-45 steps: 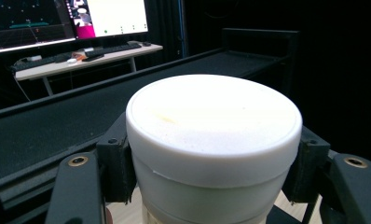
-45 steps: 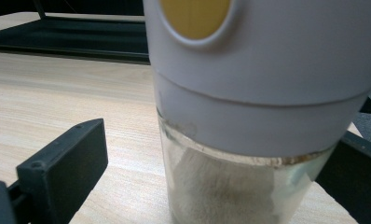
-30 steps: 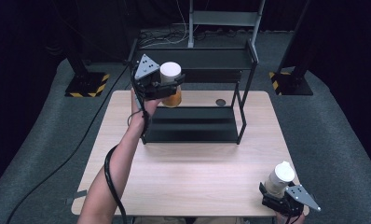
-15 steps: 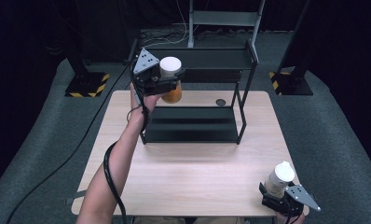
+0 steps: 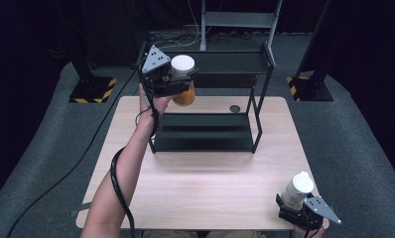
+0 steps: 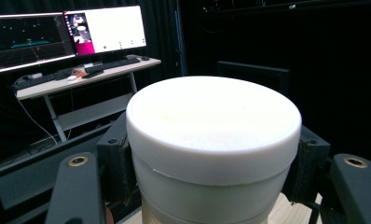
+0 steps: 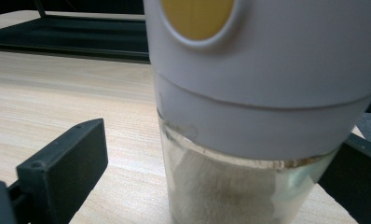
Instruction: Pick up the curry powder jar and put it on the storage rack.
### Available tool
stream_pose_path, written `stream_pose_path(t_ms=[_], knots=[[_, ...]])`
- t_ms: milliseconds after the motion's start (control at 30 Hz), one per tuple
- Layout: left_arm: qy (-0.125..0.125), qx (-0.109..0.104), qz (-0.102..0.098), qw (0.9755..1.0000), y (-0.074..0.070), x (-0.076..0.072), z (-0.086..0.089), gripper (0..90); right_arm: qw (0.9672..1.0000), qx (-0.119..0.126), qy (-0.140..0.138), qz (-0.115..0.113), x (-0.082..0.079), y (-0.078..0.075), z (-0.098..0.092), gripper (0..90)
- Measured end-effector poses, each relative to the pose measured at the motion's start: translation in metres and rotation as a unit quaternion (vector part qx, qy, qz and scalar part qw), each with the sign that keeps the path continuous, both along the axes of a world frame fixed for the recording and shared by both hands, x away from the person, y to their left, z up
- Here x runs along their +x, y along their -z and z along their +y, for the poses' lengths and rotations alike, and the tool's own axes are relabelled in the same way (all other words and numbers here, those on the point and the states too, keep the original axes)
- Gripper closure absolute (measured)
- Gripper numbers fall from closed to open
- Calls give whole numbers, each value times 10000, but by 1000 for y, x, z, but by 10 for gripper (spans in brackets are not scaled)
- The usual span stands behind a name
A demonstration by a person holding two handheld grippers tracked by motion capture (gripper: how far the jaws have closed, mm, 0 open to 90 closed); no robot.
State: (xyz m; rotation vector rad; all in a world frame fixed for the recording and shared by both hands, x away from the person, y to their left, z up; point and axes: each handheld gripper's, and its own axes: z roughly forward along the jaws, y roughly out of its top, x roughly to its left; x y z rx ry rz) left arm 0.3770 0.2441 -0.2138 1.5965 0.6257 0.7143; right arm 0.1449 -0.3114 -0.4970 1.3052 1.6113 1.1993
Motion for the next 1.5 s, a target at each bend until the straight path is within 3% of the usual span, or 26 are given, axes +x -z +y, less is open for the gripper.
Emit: stream_pose_path(t_ms=[933, 1500], knots=[[31, -11, -71, 10000, -27, 6, -6, 338, 10000, 4, 0, 9, 0, 0, 0, 0], [-36, -164, -32, 9999, -42, 15, -8, 338, 10000, -7, -16, 21, 1, -1, -1, 0]])
